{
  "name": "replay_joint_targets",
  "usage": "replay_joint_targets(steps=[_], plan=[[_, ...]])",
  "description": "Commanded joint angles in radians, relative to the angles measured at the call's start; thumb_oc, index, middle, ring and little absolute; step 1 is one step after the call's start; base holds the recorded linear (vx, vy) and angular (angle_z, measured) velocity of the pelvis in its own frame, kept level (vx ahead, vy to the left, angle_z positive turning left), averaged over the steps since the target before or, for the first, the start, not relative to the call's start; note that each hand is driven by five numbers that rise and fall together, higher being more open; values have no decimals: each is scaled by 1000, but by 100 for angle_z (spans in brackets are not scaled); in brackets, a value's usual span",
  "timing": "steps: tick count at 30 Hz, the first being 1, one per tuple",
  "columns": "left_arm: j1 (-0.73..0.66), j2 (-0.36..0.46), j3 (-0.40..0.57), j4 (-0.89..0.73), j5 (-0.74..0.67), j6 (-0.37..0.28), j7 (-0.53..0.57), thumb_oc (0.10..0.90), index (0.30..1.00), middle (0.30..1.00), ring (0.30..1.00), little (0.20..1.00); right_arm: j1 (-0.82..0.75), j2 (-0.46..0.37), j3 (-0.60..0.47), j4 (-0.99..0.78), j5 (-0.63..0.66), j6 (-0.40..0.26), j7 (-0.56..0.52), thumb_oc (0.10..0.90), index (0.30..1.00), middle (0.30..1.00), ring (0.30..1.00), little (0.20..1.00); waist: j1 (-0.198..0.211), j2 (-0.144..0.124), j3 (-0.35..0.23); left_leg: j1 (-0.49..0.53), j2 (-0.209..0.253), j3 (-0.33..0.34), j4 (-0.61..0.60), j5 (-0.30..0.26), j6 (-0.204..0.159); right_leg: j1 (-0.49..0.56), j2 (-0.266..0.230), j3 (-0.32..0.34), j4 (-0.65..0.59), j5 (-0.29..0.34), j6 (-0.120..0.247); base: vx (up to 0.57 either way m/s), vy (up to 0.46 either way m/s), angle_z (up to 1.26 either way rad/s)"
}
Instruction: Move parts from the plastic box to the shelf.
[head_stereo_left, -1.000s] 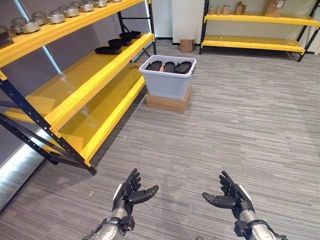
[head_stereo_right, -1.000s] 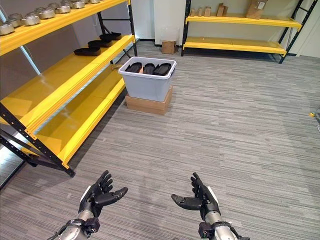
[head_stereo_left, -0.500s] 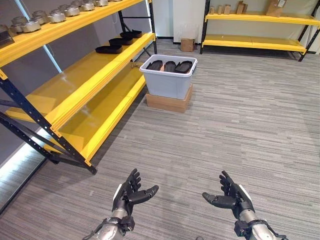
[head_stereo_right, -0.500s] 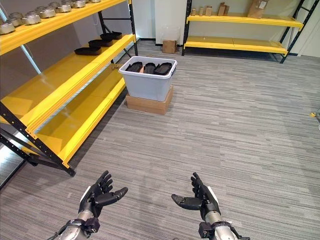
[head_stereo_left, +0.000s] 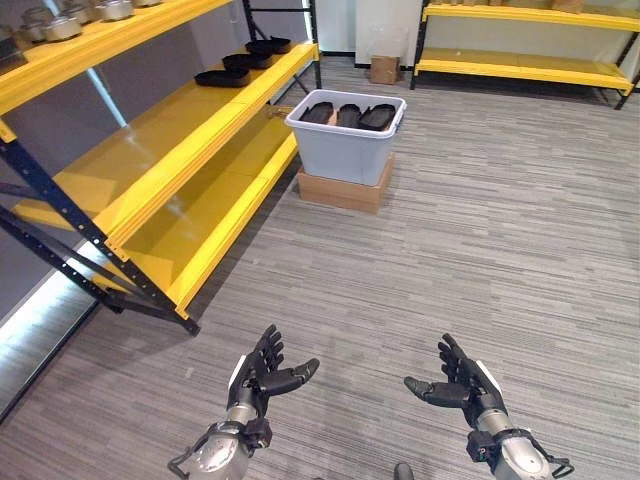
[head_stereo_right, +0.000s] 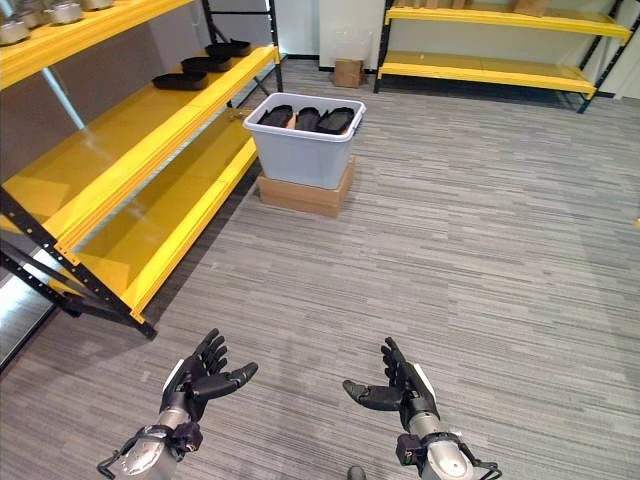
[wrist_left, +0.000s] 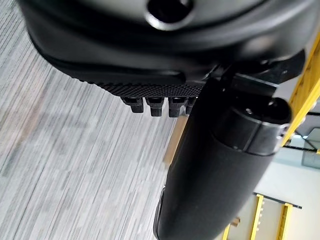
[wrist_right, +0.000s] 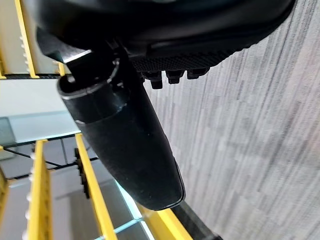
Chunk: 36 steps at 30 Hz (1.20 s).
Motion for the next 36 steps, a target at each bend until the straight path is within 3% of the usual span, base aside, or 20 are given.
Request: replay_joint_targets(steps=[1, 3, 6, 9, 10, 12, 15, 16, 20, 23, 24, 25, 26, 28, 30, 32, 33, 34, 35, 36], plan=[[-85, 59, 24, -89, 40, -101, 12, 900, 1000, 1000, 1000, 1000, -89, 22, 13, -73, 0, -94, -4, 900, 1000, 1000, 1000, 1000, -32, -7, 45, 34, -39, -47, 58, -112, 45, -72, 32, 47, 183, 144, 10, 130, 107, 36], [-92, 57, 22, -85, 42, -102, 14, 900, 1000, 1000, 1000, 1000, -92, 20, 13, -74, 2, -95, -6, 900, 1000, 1000, 1000, 1000, -42, -5, 51, 52, -41, -58, 46, -113, 42, -105, 59, 41, 186, 116, 5, 138, 74, 38], [-112, 56, 25, -89, 63, -105, 21, 900, 1000, 1000, 1000, 1000, -98, 13, 3, -73, 3, -106, -19, 900, 1000, 1000, 1000, 1000, -66, -16, 56, 132, -50, -89, 8, -142, 24, -163, 101, -45, -18, 84, -7, 273, -30, 30], [-117, 47, 22, -74, 61, -106, 26, 900, 1000, 1000, 1000, 1000, -98, 13, -2, -68, 3, -109, -27, 900, 1000, 1000, 1000, 1000, -86, -22, 52, 186, -44, -108, -8, -163, 9, -151, 131, -61, -158, 107, -5, 241, -78, 43], [-122, 36, 18, -70, 57, -107, 28, 900, 1000, 1000, 1000, 1000, -98, 14, -2, -64, 3, -108, -33, 900, 1000, 1000, 1000, 1000, -100, -27, 43, 224, -42, -124, -18, -181, -2, -150, 153, -52, -285, 147, 2, 419, -151, 44], [-116, 31, 21, -78, 55, -108, 31, 900, 1000, 1000, 1000, 1000, -97, 11, -11, -73, -4, -104, -43, 900, 1000, 1000, 1000, 1000, -110, -29, 38, 283, -32, -142, -23, -212, -17, -163, 144, -62, -376, 214, 20, 433, -161, 37], [-116, 28, 19, -76, 50, -109, 32, 900, 1000, 1000, 1000, 1000, -99, 9, -14, -76, -4, -105, -45, 900, 1000, 1000, 1000, 1000, -113, -26, 34, 300, -24, -147, -20, -221, -22, -157, 145, -66, -391, 228, 21, 288, -121, 44], [-116, 20, 7, -64, 47, -107, 31, 900, 1000, 1000, 1000, 1000, -101, 6, -16, -72, -2, -107, -48, 900, 1000, 1000, 1000, 1000, -120, -21, 7, 313, 1, -147, 14, -220, -36, -136, 161, -39, -385, 226, -5, 375, -176, 31], [-132, 4, -4, -54, 5, -109, 37, 900, 1000, 1000, 1000, 1000, -135, -6, -6, -75, 8, -115, -52, 900, 1000, 1000, 1000, 1000, -120, 10, -15, 284, 43, -134, 82, -158, -60, -150, 201, -52, -337, 199, -28, 310, -154, -7], [-172, 9, -22, -51, -10, -117, 36, 900, 1000, 1000, 1000, 1000, -169, -11, -3, -69, 20, -133, -58, 900, 1000, 1000, 1000, 1000, -124, 34, -27, 213, 107, -105, 267, 40, -116, -91, 241, -44, -322, 129, -69, 355, -191, 8], [-173, 10, -22, -51, -10, -117, 36, 900, 1000, 1000, 1000, 1000, -170, -10, -3, -69, 20, -133, -58, 900, 1000, 1000, 1000, 1000, -125, 31, -28, 210, 103, -107, 267, 43, -116, -92, 237, -43, -324, 132, -69, 326, -206, 5], [-190, 16, -29, -51, -20, -113, 37, 900, 1000, 1000, 1000, 1000, -184, -17, 5, -68, 17, -133, -63, 900, 1000, 1000, 1000, 1000, -108, 9, -9, 122, 90, -97, 478, 120, -114, -22, 237, -20, -355, 115, -96, 186, -131, -5], [-191, 16, -29, -51, -20, -113, 37, 900, 1000, 1000, 1000, 1000, -185, -17, 4, -67, 17, -133, -63, 900, 1000, 1000, 1000, 1000, -109, 10, -8, 118, 91, -99, 487, 116, -114, -22, 238, -21, -356, 116, -96, 245, -178, -1], [-196, 17, -26, -66, -20, -113, 46, 900, 1000, 1000, 1000, 1000, -203, -37, -1, -72, 4, -136, -73, 900, 1000, 1000, 1000, 1000, -68, -23, 35, -21, 28, -85, 697, 96, -83, 63, 218, 5, -396, 102, -113, 230, -144, -11], [-196, 15, -24, -65, -19, -112, 50, 900, 1000, 1000, 1000, 1000, -210, -38, -4, -66, -7, -137, -92, 900, 1000, 1000, 1000, 1000, -45, -62, 58, -144, 52, -20, 697, 15, -47, 108, 186, 27, -413, 100, -109, 243, -100, -22], [-193, 15, -24, -57, -16, -116, 53, 900, 1000, 1000, 1000, 1000, -216, -40, -5, -52, -18, -137, -104, 900, 1000, 1000, 1000, 1000, -19, -86, 81, -234, 24, 4, 598, -68, -28, 156, 172, 53, -432, 89, -101, 222, 35, -21], [-183, 10, -22, -51, -15, -119, 60, 900, 1000, 1000, 1000, 1000, -210, -41, -3, -47, -26, -139, -108, 900, 1000, 1000, 1000, 1000, -7, -93, 86, -280, 43, 3, 464, -58, -46, 189, 170, 67, -440, 69, -91, 179, 57, -32], [-183, 10, -22, -51, -14, -119, 60, 900, 1000, 1000, 1000, 1000, -210, -41, -3, -47, -26, -139, -108, 900, 1000, 1000, 1000, 1000, -7, -97, 85, -276, 40, 5, 452, -50, -46, 188, 166, 68, -441, 70, -91, 302, 105, -23], [-183, 5, -26, -37, -5, -123, 68, 900, 1000, 1000, 1000, 1000, -199, -35, -5, -42, -32, -146, -118, 900, 1000, 1000, 1000, 1000, -4, -92, 83, -289, 90, 6, 207, 60, -75, 212, 166, 65, -446, 51, -86, 281, 112, -24], [-188, 4, -26, -28, -3, -126, 74, 900, 1000, 1000, 1000, 1000, -195, -33, -9, -43, -37, -146, -128, 900, 1000, 1000, 1000, 1000, 3, -82, 83, -300, 106, -12, 128, 105, -88, 230, 173, 72, -447, 38, -86, 402, 169, -18]])
